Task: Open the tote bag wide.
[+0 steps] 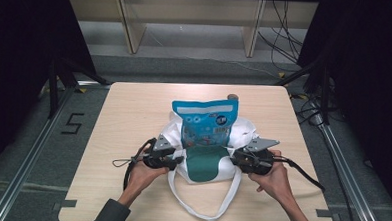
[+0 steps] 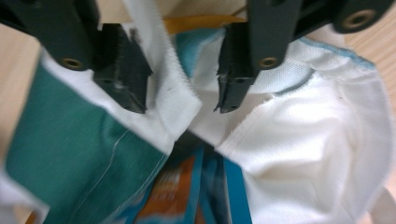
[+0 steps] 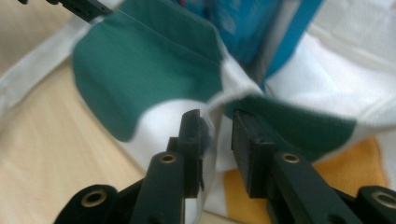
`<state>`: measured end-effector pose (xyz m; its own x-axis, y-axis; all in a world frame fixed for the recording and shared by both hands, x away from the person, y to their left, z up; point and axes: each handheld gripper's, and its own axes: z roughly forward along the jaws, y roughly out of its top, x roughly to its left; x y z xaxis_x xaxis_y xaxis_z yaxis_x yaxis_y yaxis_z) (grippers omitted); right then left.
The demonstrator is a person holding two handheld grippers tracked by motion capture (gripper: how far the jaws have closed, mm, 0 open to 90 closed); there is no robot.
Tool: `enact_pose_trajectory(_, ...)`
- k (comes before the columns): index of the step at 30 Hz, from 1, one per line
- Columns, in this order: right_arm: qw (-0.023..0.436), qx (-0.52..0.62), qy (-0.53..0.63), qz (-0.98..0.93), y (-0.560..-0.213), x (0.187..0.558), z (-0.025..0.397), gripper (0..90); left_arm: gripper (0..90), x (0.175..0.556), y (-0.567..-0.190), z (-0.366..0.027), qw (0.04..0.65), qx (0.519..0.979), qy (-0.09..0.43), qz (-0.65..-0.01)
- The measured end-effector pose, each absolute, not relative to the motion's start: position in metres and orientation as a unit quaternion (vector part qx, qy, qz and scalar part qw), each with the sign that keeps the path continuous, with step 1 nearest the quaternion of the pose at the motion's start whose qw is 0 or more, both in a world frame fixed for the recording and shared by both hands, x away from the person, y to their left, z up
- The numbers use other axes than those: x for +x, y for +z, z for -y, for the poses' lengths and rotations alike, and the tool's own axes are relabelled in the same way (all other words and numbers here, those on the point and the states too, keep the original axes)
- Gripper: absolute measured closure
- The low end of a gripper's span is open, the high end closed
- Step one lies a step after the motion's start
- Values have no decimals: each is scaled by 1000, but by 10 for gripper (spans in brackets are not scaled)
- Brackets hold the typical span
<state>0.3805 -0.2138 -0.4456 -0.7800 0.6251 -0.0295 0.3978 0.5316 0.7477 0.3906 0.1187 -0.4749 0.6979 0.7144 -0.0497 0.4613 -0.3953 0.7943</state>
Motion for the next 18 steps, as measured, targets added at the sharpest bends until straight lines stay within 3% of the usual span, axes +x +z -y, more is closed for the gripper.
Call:
enact_pose_trajectory(3, 153, 287, 394, -860, -438, 376, 211, 804, 476, 378, -459, -119, 436, 816, 159, -346)
enact_pose_trajectory(7, 162, 280, 388, -863, -440, 374, 208, 804, 496, 365, -448, -108, 460, 801, 182, -337)
enact_pose_trajectory(10, 157, 282, 376, -869, -440, 374, 206, 799, 658, 366, -458, -93, 476, 807, 141, -319)
enact_pose_trajectory(14, 149, 289, 371, -870, -439, 374, 211, 790, 825, 377, -493, -75, 451, 831, 103, -310)
enact_pose_trajectory(18, 150, 291, 390, -860, -419, 367, 224, 789, 876, 381, -515, -69, 420, 844, 99, -318)
